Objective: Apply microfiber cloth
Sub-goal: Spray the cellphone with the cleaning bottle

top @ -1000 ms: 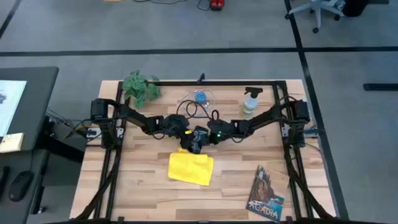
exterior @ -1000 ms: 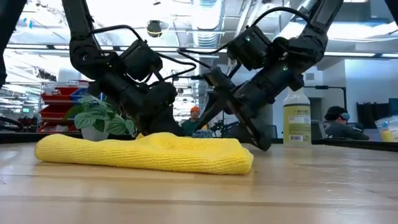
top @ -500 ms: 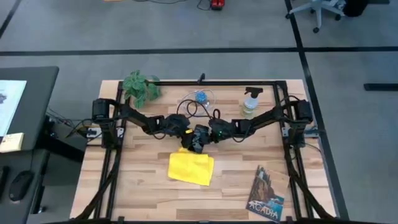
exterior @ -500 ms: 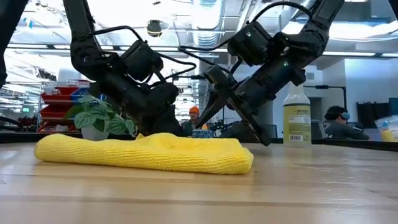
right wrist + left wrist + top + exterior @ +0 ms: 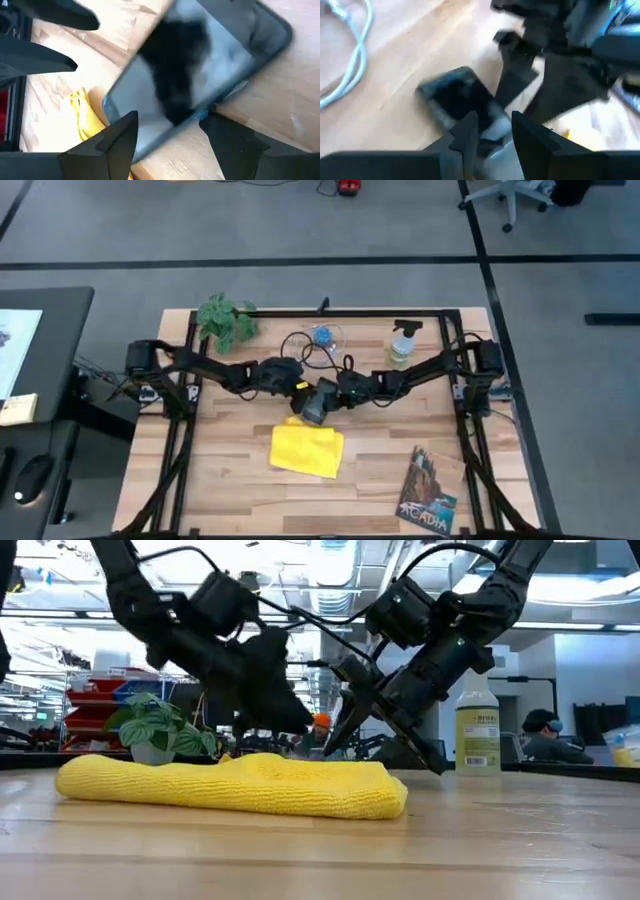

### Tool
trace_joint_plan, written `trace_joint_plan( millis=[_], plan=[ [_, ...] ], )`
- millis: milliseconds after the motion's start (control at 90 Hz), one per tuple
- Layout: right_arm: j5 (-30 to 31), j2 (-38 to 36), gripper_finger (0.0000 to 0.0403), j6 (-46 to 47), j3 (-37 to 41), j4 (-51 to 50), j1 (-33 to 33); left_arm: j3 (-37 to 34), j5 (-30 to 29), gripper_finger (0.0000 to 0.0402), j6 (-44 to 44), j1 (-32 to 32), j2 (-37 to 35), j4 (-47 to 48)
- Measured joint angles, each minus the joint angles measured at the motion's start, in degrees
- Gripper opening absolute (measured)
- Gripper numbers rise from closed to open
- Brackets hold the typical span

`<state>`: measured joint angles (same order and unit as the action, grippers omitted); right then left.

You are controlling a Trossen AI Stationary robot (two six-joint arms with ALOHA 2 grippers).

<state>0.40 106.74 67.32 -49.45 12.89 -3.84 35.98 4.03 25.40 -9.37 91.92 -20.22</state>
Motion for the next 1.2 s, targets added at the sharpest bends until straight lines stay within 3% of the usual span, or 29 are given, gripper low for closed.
trace_joint_plan(
  millis=[89,189,511,778,922,1100,1200],
  plan=[
    [0.1,0.2,0.0223,0.2,0.0,-0.1,0.3,-0.1,-0.7,0.0094,-0.7,0.0,-0.8,7.4],
    [1.5,0.3,0.0223,1.0,0.0,-0.1,0.8,-1.1,-0.8,0.0087,-0.7,0.0,2.0,8.9],
    [3.9,0.3,0.0223,1.8,0.2,0.2,1.1,0.7,3.5,0.0055,0.7,0.4,15.7,-10.0],
    [4.1,0.5,0.0215,1.2,0.3,2.1,0.8,4.8,3.8,0.0034,-0.3,1.2,18.8,-8.9],
    [4.4,0.6,0.0162,0.2,0.3,1.2,0.9,4.8,3.4,0.0029,-0.5,1.7,18.1,-8.5],
    [6.4,0.3,0.0026,-3.4,0.1,-0.2,1.6,4.6,3.4,0.0028,0.3,2.5,13.7,-3.5],
    [7.9,-0.7,0.0017,-6.0,0.1,-2.6,2.8,4.3,3.4,0.0028,0.2,3.1,9.4,0.3]
  ],
)
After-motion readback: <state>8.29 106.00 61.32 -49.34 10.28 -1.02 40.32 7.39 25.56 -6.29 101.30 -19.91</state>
